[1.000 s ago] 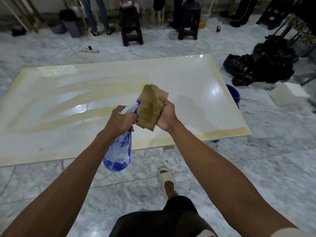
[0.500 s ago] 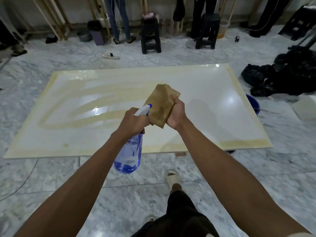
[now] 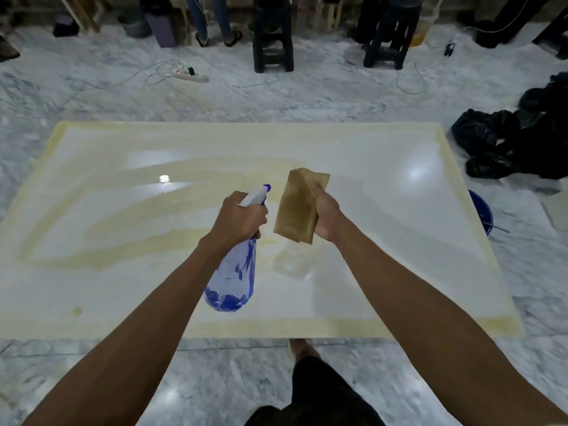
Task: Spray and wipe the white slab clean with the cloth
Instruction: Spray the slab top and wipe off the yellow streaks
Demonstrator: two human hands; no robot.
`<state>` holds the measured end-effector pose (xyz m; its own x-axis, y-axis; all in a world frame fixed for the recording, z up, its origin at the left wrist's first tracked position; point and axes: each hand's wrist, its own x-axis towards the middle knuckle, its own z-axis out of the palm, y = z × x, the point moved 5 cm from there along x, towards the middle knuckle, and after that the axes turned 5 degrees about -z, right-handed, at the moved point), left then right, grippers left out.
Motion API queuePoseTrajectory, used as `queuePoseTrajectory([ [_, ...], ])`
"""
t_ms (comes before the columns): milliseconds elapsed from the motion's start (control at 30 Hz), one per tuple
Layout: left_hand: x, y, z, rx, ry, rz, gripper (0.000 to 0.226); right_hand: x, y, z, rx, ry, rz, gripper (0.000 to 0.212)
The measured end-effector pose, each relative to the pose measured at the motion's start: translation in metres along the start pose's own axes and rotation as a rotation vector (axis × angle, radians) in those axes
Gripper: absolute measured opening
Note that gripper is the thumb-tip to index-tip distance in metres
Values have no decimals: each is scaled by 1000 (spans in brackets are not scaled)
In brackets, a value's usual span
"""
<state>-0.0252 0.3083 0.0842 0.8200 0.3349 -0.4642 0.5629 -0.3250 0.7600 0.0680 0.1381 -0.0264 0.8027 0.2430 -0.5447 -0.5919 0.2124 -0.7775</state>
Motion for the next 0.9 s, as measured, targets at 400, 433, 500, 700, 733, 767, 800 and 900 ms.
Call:
queuePoseTrajectory([
  [400,163,45,-18,-116,59,-31,27,287,-103,1,-1571,37,-412,47],
  [433,171,42,-18,-111,64,-33,21,304,-86,1,-1673,-22,-319,51],
  [500,185,32,-18,-87,80,-41,16,323,-50,-4,-1823,-54,-237,55],
  [700,186,3,-17,-51,78,-12,16,316,-28,-17,-1901,2,-314,57],
  [733,180,-1,-17,-53,71,-10,16,308,-24,-18,-1910,-4,-324,57],
  [767,172,-7,-18,-60,66,-8,16,298,-18,-19,-1916,-7,-338,57],
  [800,162,-13,-18,-69,59,-7,16,284,-9,-19,-1925,-15,-354,56],
  [900,127,-31,-21,-95,18,1,19,236,21,-23,-1914,-43,-331,57],
])
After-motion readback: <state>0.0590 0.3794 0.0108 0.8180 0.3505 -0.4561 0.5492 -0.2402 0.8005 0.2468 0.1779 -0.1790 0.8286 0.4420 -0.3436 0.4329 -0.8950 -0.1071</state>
